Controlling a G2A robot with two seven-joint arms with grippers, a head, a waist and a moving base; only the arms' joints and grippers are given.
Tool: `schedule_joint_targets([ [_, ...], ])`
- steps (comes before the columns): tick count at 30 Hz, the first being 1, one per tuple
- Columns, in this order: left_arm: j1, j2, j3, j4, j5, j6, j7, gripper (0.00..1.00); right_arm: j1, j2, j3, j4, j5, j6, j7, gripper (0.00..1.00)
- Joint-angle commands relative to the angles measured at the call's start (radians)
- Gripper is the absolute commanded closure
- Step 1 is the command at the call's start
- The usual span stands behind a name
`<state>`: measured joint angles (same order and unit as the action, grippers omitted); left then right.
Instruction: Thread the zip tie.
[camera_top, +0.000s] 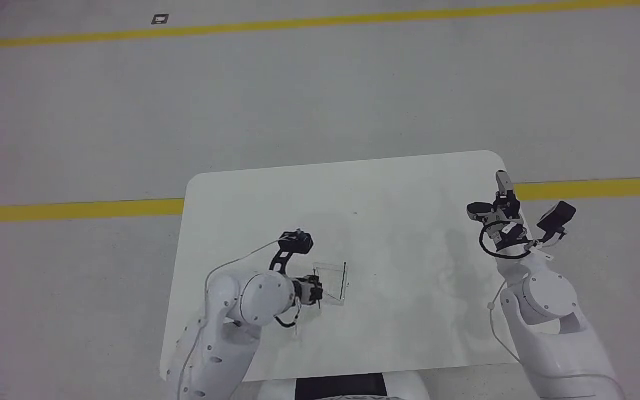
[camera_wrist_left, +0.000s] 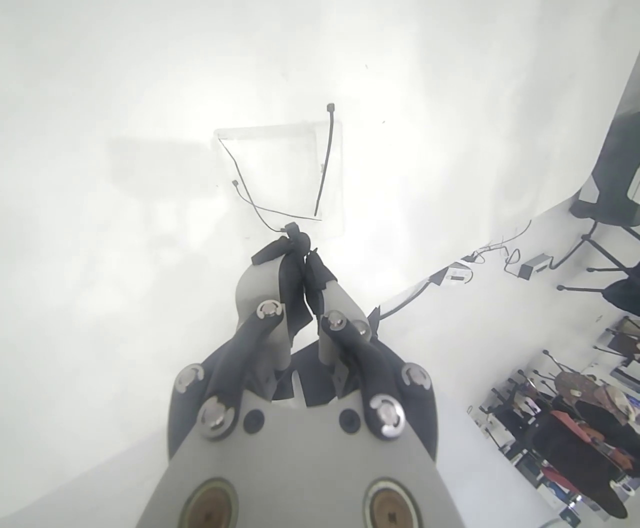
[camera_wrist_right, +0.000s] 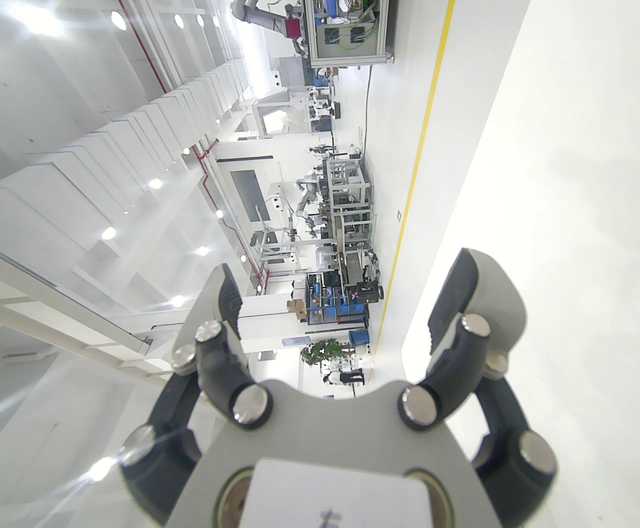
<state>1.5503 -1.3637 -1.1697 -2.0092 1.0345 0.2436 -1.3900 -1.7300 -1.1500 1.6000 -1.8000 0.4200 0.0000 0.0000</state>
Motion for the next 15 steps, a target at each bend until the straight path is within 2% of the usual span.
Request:
schedule_joint_targets([
  [1, 0.001, 0.029, 0.002, -0.011, -0.036, -0.004, 0.000, 1.00, 0.000, 0.000, 0.000, 0.000, 0.000, 0.000, 0.000, 0.00],
  [5, -0.010, 0.087, 0.003, -0.026, -0.119, -0.024, 0.000, 1.00, 0.000, 0.000, 0.000, 0.000, 0.000, 0.000, 0.000, 0.00],
  [6, -0.013, 0.097, 0.003, -0.028, -0.132, -0.029, 0.000, 1.00, 0.000, 0.000, 0.000, 0.000, 0.000, 0.000, 0.000, 0.00],
  [15, -0.013, 0.097, 0.003, -0.028, -0.132, -0.029, 0.000, 1.00, 0.000, 0.000, 0.000, 0.000, 0.000, 0.000, 0.000, 0.00],
])
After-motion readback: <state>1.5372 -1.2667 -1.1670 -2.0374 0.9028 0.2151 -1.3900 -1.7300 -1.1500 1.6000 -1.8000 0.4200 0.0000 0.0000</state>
